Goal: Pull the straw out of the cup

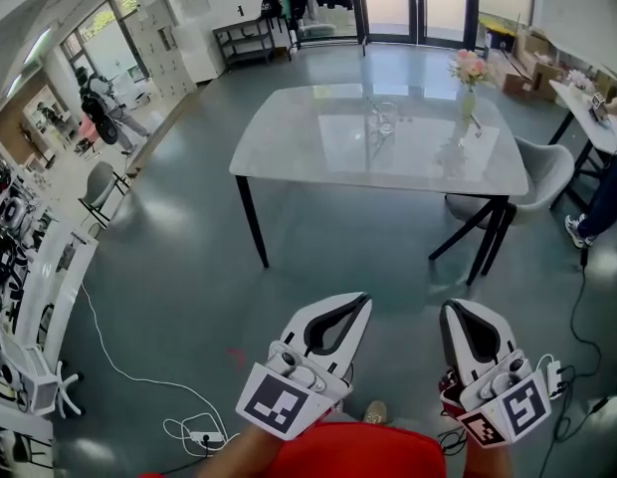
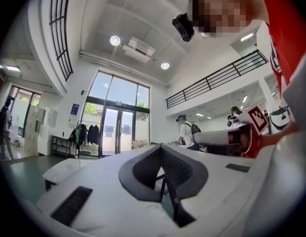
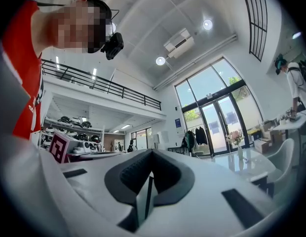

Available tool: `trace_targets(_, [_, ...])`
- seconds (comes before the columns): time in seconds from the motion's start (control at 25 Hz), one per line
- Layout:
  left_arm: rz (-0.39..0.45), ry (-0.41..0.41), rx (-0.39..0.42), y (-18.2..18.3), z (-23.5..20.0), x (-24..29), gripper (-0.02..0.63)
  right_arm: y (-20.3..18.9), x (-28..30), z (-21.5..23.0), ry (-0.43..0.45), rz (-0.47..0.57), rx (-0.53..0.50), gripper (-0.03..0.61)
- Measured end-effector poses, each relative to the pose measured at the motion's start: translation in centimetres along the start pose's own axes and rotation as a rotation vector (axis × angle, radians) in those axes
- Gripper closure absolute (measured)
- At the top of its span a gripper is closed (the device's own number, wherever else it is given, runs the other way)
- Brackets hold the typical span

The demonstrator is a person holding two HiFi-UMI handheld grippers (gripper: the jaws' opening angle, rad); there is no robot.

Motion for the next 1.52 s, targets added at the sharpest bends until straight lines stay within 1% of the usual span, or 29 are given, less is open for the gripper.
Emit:
trace_targets(0.32, [0.004, 0.031, 0.041, -0.5, 1.4, 2.3, 0.603, 0.9, -1.4, 3.3, 0.026, 0.004, -0.011, 0.578])
trace_targets(0.4, [0.022, 0.037, 0.057, -0.4, 1.5, 2.7, 0.603, 1.0, -1.6, 4.0, 0.028, 0.004, -0.014, 0.578])
trace_targets(0.64, [0.049, 0.061, 0.087, -0.1, 0.7, 3.7, 0.603, 1.1, -1.2, 5.4, 0.028, 0.008, -0.006, 0.578])
trace_targets(0.8, [0.0, 0.074, 0.069, -1.2, -0.6, 4.4, 0.603, 0.4, 0.0, 6.6, 0.029, 0.014, -0.004, 0.578])
trace_targets(1.08, [0.019, 0.073, 0.084, -2.4, -5.5, 7.9, 0.603, -1.5, 4.5, 9.7, 0.02, 0.006, -0.017, 0.578])
trace_targets(1.2, [0.054, 0.074, 0.103, -2.3, -8.6, 10.3, 0.603, -2.4, 7.6, 11.3, 0.016, 0.0, -0.023, 0.578])
trace_targets(1.36, [0.021, 0.055, 0.094, -3.2, -12.7, 12.4, 0.603, -3.8, 12.0, 12.7, 0.008, -0.011, -0.027, 0.578])
trace_targets(1.52, [0.019, 0.047, 0.08, -4.3, -17.3, 14.5, 0.603, -5.8, 16.6, 14.0, -0.001, -0.019, -0.033, 0.578])
Point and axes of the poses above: the fingertips, and each gripper's own axes: x forward along the fingers, z to its right, y out of its top, the point moved 2 cm from there along -x, backward along the fingers, and after that the axes turned 15 degrees about z, right-handed, at the moved point
